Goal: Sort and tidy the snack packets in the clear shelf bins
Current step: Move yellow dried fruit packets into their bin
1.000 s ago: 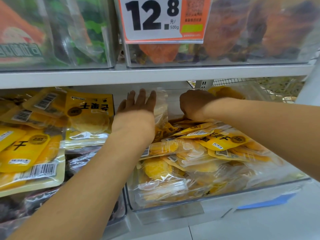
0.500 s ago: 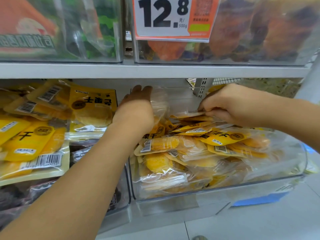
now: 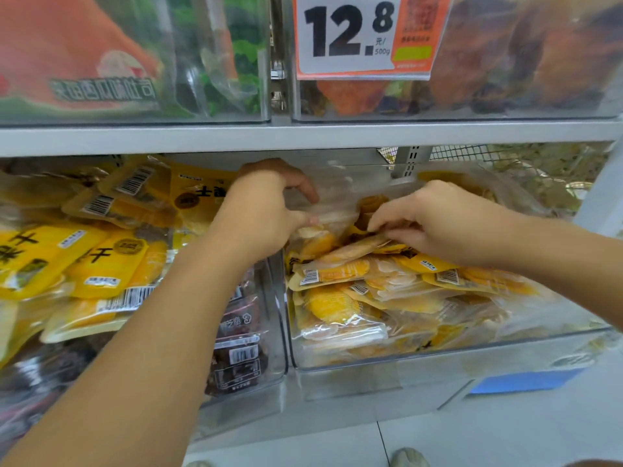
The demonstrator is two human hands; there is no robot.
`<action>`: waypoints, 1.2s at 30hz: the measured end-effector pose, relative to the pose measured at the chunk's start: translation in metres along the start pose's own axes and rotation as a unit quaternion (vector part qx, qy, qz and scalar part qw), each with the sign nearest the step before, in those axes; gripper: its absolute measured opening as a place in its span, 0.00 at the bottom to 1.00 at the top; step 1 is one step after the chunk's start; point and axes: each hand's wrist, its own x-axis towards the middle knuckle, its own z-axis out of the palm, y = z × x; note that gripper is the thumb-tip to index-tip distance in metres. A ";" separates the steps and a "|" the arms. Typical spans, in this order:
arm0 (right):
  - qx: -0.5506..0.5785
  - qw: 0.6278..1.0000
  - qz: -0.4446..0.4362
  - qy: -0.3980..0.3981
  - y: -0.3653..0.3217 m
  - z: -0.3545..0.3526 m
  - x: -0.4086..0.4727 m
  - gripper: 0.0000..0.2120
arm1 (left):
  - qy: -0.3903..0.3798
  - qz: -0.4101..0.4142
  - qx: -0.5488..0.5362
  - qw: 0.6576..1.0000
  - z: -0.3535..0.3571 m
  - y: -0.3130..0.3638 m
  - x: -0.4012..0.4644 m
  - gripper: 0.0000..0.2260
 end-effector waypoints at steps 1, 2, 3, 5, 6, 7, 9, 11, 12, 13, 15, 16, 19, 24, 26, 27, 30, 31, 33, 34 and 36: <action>-0.043 0.999 -0.007 -0.024 -0.005 -0.001 0.005 0.10 | 0.009 0.015 -0.002 1.000 0.001 0.000 -0.004 0.12; -0.062 0.997 -0.012 -0.054 -0.011 -0.004 0.010 0.09 | 0.023 0.027 -0.009 0.999 0.002 0.001 -0.008 0.11; -0.059 0.994 -0.016 -0.085 -0.017 -0.008 0.015 0.09 | 0.036 0.040 -0.026 0.998 0.002 0.002 -0.010 0.09; -0.031 0.989 0.001 -0.142 -0.029 -0.016 0.021 0.19 | 0.042 0.059 -0.067 0.995 0.003 0.004 -0.015 0.08; -0.027 0.986 0.009 -0.163 -0.035 -0.018 0.023 0.25 | 0.040 0.071 -0.080 0.993 0.003 0.005 -0.017 0.09; -0.049 0.984 0.008 -0.169 -0.041 -0.016 0.026 0.28 | 0.038 0.084 -0.084 0.992 0.004 0.004 -0.018 0.09; -0.151 0.976 -0.003 -0.155 -0.055 -0.003 0.029 0.24 | 0.024 0.107 -0.072 0.991 0.004 0.001 -0.021 0.09; -0.182 0.975 -0.020 -0.126 -0.062 0.007 0.036 0.08 | -0.006 0.121 -0.062 0.991 0.004 -0.002 -0.023 0.06; -0.156 0.981 -0.031 -0.111 -0.059 0.009 0.037 0.05 | -0.021 0.126 -0.066 0.990 0.003 -0.002 -0.024 0.05; -0.090 0.992 -0.043 -0.080 -0.054 0.009 0.037 0.06 | -0.035 0.128 -0.074 0.988 0.001 -0.002 -0.026 0.06; 0.123 0.990 -0.054 0.037 -0.043 0.005 0.034 0.09 | -0.052 0.127 -0.091 0.986 -0.002 -0.002 -0.027 0.10; 0.235 0.968 -0.050 0.076 -0.042 0.001 0.029 0.09 | -0.051 0.122 -0.085 0.988 -0.003 -0.001 -0.027 0.11; 0.376 0.924 -0.002 0.075 -0.038 -0.001 0.017 0.09 | -0.027 0.075 -0.039 0.996 -0.002 0.003 -0.022 0.09; 0.017 0.989 0.129 -0.074 -0.018 -0.009 0.005 0.14 | -0.032 0.033 0.063 0.997 0.000 0.012 -0.018 0.11; -0.052 0.990 0.097 -0.084 -0.021 -0.008 0.000 0.12 | -0.033 0.014 0.097 0.995 0.000 0.016 -0.020 0.11; -0.071 0.992 0.068 -0.082 -0.023 -0.007 -0.002 0.11 | -0.035 0.002 0.106 0.994 0.000 0.018 -0.020 0.11; -0.008 0.994 -0.006 -0.108 -0.028 -0.011 -0.008 0.15 | -0.045 -0.038 0.142 0.988 -0.001 0.023 -0.019 0.13; -0.015 0.991 -0.016 -0.128 -0.028 -0.014 -0.010 0.17 | -0.049 -0.045 0.159 0.985 -0.001 0.025 -0.019 0.13; -0.107 0.979 -0.009 -0.172 -0.028 -0.016 -0.011 0.16 | -0.060 -0.043 0.201 0.977 0.002 0.029 -0.019 0.14; -0.152 0.973 0.000 -0.174 -0.027 -0.014 -0.011 0.13 | -0.074 -0.035 0.219 0.972 0.004 0.030 -0.019 0.15; -0.193 0.973 0.000 -0.127 -0.021 -0.008 -0.010 0.10 | -0.107 -0.012 0.228 0.968 0.006 0.030 -0.018 0.18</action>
